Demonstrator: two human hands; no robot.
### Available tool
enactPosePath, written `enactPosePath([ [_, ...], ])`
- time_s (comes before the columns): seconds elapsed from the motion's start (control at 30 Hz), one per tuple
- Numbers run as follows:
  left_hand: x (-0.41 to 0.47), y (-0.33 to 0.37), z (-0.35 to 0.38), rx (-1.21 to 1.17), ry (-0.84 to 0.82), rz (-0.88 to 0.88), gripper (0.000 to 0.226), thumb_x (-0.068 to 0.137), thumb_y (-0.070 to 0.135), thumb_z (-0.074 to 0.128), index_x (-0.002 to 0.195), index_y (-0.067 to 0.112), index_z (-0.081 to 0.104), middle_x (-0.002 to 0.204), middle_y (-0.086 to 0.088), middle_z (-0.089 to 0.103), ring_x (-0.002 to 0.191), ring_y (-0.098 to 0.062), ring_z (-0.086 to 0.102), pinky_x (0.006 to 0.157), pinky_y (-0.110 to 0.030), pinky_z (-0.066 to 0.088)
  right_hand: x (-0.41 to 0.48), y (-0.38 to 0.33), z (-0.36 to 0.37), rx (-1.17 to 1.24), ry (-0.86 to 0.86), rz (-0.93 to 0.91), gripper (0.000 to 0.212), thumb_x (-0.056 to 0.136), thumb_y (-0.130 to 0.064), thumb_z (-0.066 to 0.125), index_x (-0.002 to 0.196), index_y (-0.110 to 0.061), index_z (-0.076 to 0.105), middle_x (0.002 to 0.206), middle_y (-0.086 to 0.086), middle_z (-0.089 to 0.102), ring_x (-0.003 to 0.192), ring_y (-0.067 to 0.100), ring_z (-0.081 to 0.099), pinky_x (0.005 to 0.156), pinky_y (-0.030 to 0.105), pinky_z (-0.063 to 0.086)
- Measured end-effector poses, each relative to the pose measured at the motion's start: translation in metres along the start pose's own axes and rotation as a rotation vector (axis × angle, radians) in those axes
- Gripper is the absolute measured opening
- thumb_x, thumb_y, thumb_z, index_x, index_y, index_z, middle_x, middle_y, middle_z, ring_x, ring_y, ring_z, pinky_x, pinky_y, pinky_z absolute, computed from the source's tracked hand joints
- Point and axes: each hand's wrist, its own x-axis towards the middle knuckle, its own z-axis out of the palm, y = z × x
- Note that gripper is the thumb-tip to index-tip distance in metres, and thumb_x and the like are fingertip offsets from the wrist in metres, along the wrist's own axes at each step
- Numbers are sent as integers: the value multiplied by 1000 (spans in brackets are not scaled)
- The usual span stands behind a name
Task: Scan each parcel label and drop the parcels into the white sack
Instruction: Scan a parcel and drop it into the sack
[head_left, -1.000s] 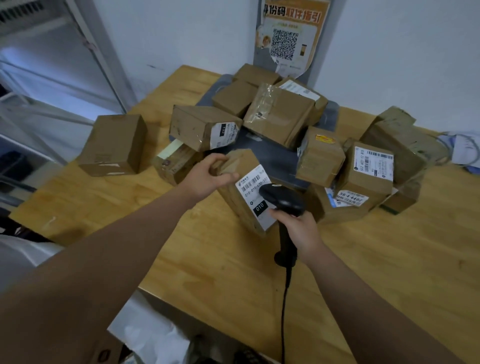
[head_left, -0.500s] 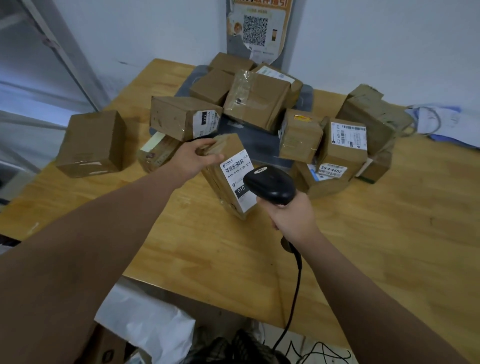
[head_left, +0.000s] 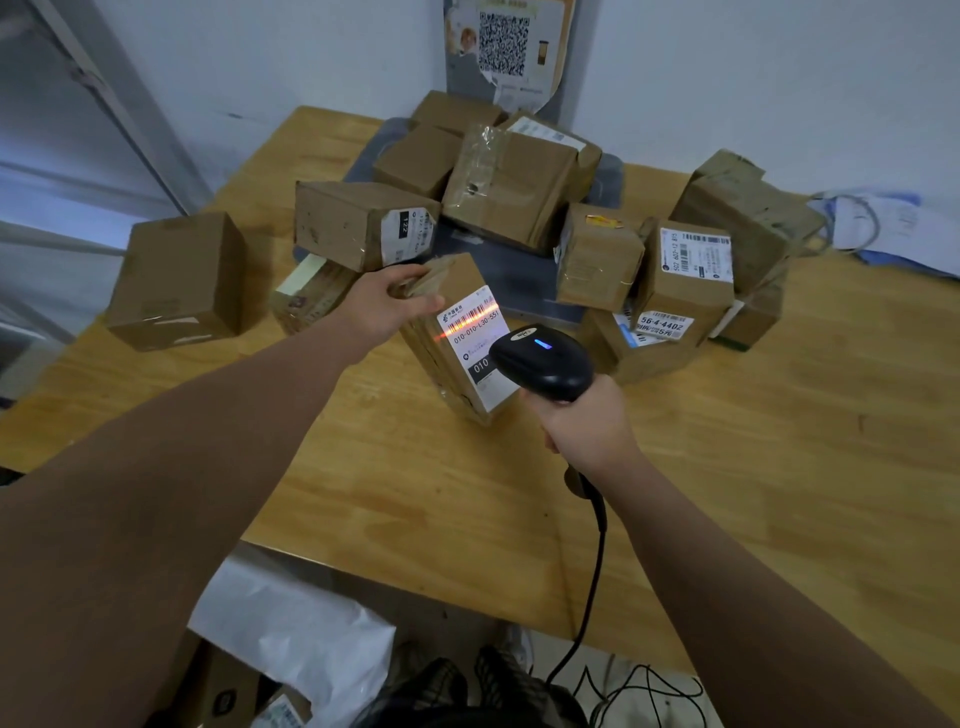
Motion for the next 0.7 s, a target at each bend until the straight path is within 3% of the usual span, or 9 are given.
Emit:
enactPosePath([
  [0.43,-4,-1,2,10,15,-16,62,84,34,73,140,24,49,142,-2,46,121,-13,44,93,-26,37,0,-1,1,41,-36,-21,9,84,-17,72,82,-17,63,62,-8,57,59,4,55,57,19,42],
  [0.53,-10,-6,5,24,38,-21,65,81,42,74,140,29,48,143,-1,46,130,-18,43,103,-34,40,1,-1,1,41,-61,-36,10,84,-16,72,79,-18,63,60,-6,58,56,6,55,56,22,44],
  [0.7,-29,-15,11,-17,76,-41,67,67,61,73,129,44,55,133,4,55,121,-17,52,105,-38,43,5,3,4,9,-78,-43,19,83,-18,72,67,-10,65,55,1,58,48,8,54,54,27,47],
])
